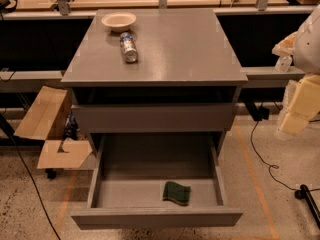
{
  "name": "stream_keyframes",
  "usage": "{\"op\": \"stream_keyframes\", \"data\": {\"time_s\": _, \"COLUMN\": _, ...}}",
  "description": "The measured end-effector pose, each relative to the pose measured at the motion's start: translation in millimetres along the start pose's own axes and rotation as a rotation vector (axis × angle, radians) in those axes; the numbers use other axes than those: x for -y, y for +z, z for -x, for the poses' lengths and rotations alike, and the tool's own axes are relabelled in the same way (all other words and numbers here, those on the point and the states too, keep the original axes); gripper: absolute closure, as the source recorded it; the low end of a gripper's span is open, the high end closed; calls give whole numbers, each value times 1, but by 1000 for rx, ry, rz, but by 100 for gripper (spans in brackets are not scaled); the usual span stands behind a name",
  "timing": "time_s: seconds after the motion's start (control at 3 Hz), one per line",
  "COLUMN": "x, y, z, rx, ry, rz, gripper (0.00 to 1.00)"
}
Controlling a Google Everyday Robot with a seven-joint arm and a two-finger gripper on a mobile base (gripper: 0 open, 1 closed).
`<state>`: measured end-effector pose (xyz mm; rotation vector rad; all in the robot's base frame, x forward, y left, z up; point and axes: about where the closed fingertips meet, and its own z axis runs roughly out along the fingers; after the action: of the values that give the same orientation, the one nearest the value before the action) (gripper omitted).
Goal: Pick sponge from middle drawer and place on counter
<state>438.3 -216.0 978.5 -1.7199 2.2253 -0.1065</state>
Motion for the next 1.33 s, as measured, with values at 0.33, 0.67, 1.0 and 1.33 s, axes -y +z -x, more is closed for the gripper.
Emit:
{"op": "stream_keyframes", "data": {"time_s": 0.33, "x": 0, "y": 0, "z": 0, "rx": 0, "ry": 0, "rz": -3, "gripper": 0}}
{"op": "stream_keyframes", "data": {"time_s": 0.67, "x": 7, "y": 13, "z": -6, "rx": 16, "ry": 50, "rz": 5, "gripper": 0}}
{"op": "stream_keyframes", "data": {"time_s": 1.0, "x": 19, "y": 42, "z": -13, "rx": 35, "ry": 126, "rz": 47, "gripper": 0}}
{"op": "stream_keyframes", "data": {"time_s": 1.33, "x": 20, "y": 47, "z": -14, "rx": 35, "ry": 131, "rz": 54, "gripper": 0}}
